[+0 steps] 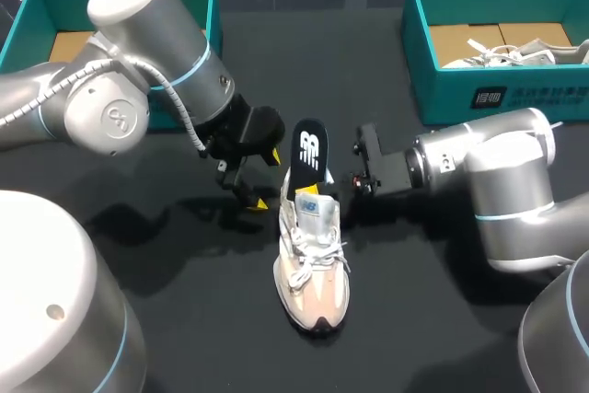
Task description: Take the shoe out of the shoebox, open the shoe tongue, remove and reinsert the insole, then place the shoe into the shoebox
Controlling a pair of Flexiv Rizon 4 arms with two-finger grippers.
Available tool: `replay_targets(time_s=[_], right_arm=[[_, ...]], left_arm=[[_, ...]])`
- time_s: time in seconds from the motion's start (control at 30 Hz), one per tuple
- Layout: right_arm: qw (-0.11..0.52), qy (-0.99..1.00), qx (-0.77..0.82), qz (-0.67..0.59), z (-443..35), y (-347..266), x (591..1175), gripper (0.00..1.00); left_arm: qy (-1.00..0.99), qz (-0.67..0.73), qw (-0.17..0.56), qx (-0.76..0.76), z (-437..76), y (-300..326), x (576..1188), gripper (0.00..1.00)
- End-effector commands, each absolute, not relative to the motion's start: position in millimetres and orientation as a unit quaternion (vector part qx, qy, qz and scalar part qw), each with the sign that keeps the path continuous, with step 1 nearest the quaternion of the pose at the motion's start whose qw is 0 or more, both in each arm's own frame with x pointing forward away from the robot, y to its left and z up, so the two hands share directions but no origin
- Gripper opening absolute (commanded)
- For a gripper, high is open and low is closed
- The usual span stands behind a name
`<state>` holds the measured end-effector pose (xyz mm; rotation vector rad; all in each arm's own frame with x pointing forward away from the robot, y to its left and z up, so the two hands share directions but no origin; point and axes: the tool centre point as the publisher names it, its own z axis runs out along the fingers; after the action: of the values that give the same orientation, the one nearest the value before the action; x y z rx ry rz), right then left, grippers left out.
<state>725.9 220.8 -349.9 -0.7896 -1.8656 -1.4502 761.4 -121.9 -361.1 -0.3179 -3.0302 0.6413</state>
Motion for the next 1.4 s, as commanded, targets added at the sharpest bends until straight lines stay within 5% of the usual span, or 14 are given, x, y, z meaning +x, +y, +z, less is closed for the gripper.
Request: replay_targets(time_s=[0.03,0.17,0.27,0.33,0.67,0.83,1.4], right_arm=[[0.324,-0.715,-0.306,-0.538,-354.6,227.5,717.8,0.0],[0.31,-0.719,-0.301,-0.544,-346.5,226.7,719.9,0.0],[0.294,-0.725,-0.291,-0.551,-337.0,224.4,725.2,0.27],[0.283,-0.729,-0.286,-0.554,-331.3,222.5,729.2,0.33],[0.251,-0.741,-0.275,-0.56,-313.3,215.5,749.7,0.18],[0.244,-0.737,-0.273,-0.567,-311.3,216.0,765.0,0.0],[0.322,-0.715,-0.322,-0.531,-352.4,224.5,725.8,0.0]], left_arm=[[-0.973,0.205,0.014,-0.103,-361.7,-122.0,761.4,1.0],[-0.973,0.205,0.014,-0.103,-361.7,-122.0,761.4,1.0],[-0.973,0.205,0.014,-0.103,-361.7,-122.0,761.4,1.0],[-0.973,0.205,0.014,-0.103,-361.7,-122.0,761.4,1.0],[-0.973,0.205,0.014,-0.103,-361.7,-122.0,761.4,1.0],[-0.973,0.205,0.014,-0.103,-361.7,-122.0,761.4,1.0],[-0.973,0.205,0.014,-0.103,-361.7,-122.0,761.4,1.0]])
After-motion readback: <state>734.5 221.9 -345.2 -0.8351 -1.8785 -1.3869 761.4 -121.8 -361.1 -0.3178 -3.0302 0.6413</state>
